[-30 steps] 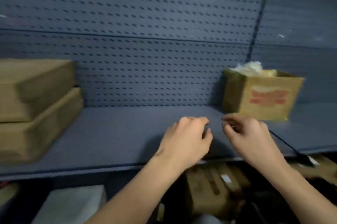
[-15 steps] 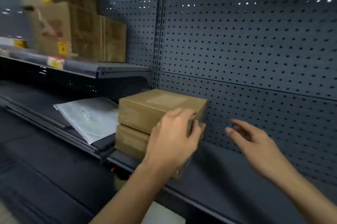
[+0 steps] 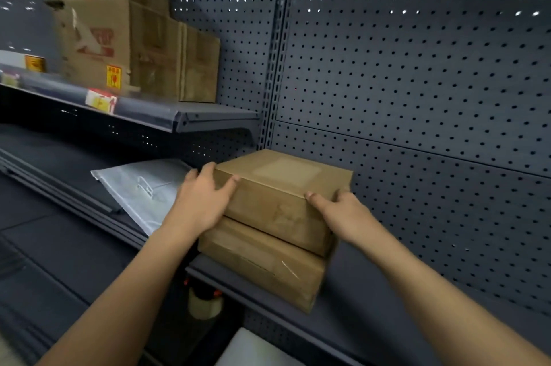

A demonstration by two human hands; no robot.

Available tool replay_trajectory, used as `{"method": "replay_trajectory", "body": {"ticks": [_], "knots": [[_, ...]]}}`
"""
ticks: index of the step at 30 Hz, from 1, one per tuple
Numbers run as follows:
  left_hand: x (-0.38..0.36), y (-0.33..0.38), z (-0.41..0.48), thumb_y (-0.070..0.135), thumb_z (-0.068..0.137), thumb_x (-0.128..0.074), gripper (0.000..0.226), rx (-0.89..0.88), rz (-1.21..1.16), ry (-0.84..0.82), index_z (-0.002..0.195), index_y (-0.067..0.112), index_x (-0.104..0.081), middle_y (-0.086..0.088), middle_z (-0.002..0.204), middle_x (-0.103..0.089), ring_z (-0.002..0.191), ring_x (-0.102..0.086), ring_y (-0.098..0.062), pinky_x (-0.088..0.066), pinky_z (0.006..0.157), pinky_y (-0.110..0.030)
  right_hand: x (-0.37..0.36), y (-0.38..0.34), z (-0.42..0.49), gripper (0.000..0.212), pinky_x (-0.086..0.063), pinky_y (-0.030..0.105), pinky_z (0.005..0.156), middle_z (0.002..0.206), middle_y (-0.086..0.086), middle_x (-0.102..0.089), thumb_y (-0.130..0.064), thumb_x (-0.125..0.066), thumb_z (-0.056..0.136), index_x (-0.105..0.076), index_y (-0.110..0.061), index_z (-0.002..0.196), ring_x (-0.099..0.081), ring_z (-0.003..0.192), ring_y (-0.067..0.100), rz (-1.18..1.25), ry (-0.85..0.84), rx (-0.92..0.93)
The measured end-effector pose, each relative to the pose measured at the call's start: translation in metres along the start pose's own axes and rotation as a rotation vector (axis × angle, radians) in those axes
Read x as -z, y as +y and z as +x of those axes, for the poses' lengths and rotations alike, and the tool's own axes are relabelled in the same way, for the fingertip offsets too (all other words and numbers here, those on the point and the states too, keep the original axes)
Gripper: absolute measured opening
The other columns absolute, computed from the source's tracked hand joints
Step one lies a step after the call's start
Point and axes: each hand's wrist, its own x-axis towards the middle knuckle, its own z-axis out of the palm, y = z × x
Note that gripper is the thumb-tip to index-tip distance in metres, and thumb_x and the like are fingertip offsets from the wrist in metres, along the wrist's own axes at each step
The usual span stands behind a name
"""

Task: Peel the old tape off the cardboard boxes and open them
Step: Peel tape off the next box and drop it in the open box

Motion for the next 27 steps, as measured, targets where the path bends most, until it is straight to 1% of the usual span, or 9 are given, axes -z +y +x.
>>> {"method": "replay_trajectory", "body": {"ticks": [2,3,6,9,14,18,20,22,27], "knots": [[-0.002,-0.002,0.007,0.053,0.096,-0.05,0.07,0.02,-0.032,-0.025,0.153,0.017,-0.032,-0.02,0.147,-0.044,0.135,-0.039,-0.037,-0.033,0.105,-0.038,-0.004,0.004,0.005,0.083,-0.045,0.038,0.103,0.139,0.008,-0.054,-0.061,-0.058,0.09,-0.031,-0.008,0.149,-0.051,0.128,0.031,0.074,0.011,-0.008],[-0.003,-0.002,0.009,0.052,0.096,-0.051,0.07,0.018,-0.041,-0.02,0.153,0.016,-0.032,-0.019,0.146,-0.046,0.136,-0.039,-0.036,-0.034,0.105,-0.038,-0.005,0.005,0.006,0.079,-0.044,0.04,0.105,0.138,0.006,-0.054,-0.059,-0.059,0.09,-0.034,-0.01,0.146,-0.051,0.128,0.031,0.097,0.021,-0.001],[-0.009,0.003,0.006,0.051,0.094,-0.054,0.069,0.003,-0.055,0.028,0.15,0.015,-0.036,-0.018,0.143,-0.051,0.133,-0.041,-0.036,-0.036,0.103,-0.039,-0.003,0.01,0.003,0.06,-0.045,0.042,0.106,0.131,0.002,-0.059,-0.056,-0.063,0.088,-0.047,-0.016,0.13,-0.056,0.122,0.028,0.165,0.048,0.015],[-0.019,0.01,-0.002,0.053,0.092,-0.057,0.067,-0.019,-0.057,0.056,0.146,0.016,-0.042,-0.019,0.135,-0.056,0.127,-0.047,-0.037,-0.039,0.1,-0.039,0.008,0.023,-0.006,0.066,-0.046,0.044,0.105,0.126,-0.002,-0.063,-0.058,-0.064,0.076,-0.052,-0.02,0.129,-0.059,0.117,0.024,0.258,0.078,0.029],[-0.044,0.034,-0.033,0.048,0.093,-0.057,0.055,-0.102,-0.081,0.062,0.14,0.021,-0.049,-0.015,0.127,-0.061,0.12,-0.051,-0.035,-0.042,0.097,-0.041,0.048,0.055,-0.031,0.061,-0.043,0.036,0.108,0.128,-0.011,-0.056,-0.042,-0.066,0.09,-0.045,-0.022,0.144,-0.055,0.122,0.017,0.248,0.166,0.034],[-0.067,0.07,-0.065,0.046,0.094,-0.054,0.053,-0.182,-0.076,0.028,0.14,0.021,-0.048,-0.013,0.124,-0.06,0.117,-0.051,-0.034,-0.04,0.091,-0.038,0.091,0.088,-0.056,0.06,-0.036,0.025,0.091,0.118,-0.014,-0.045,-0.035,-0.062,0.095,-0.041,-0.018,0.148,-0.045,0.11,0.008,0.245,0.241,0.007],[-0.079,0.091,-0.083,0.045,0.094,-0.054,0.052,-0.234,-0.068,0.013,0.14,0.022,-0.048,-0.012,0.117,-0.06,0.111,-0.053,-0.032,-0.039,0.086,-0.036,0.116,0.107,-0.07,0.061,-0.033,0.024,0.093,0.127,-0.013,-0.048,-0.037,-0.06,0.095,-0.04,-0.019,0.15,-0.044,0.113,0.007,0.25,0.294,-0.011],[-0.093,0.112,-0.102,0.045,0.094,-0.054,0.051,-0.29,-0.073,-0.006,0.14,0.024,-0.048,-0.008,0.111,-0.057,0.11,-0.053,-0.033,-0.037,0.085,-0.034,0.138,0.128,-0.083,0.064,-0.031,0.024,0.095,0.146,-0.008,-0.047,-0.039,-0.06,0.095,-0.038,-0.02,0.152,-0.045,0.126,0.011,0.249,0.362,-0.042],[-0.136,0.153,-0.144,0.042,0.092,-0.056,0.047,-0.376,-0.061,-0.098,0.136,0.026,-0.051,-0.007,0.11,-0.056,0.107,-0.055,-0.033,-0.038,0.084,-0.032,0.179,0.19,-0.113,0.067,-0.031,0.025,0.097,0.154,-0.008,-0.04,-0.042,-0.059,0.093,-0.036,-0.022,0.153,-0.041,0.138,0.016,0.258,0.437,-0.13]]}}
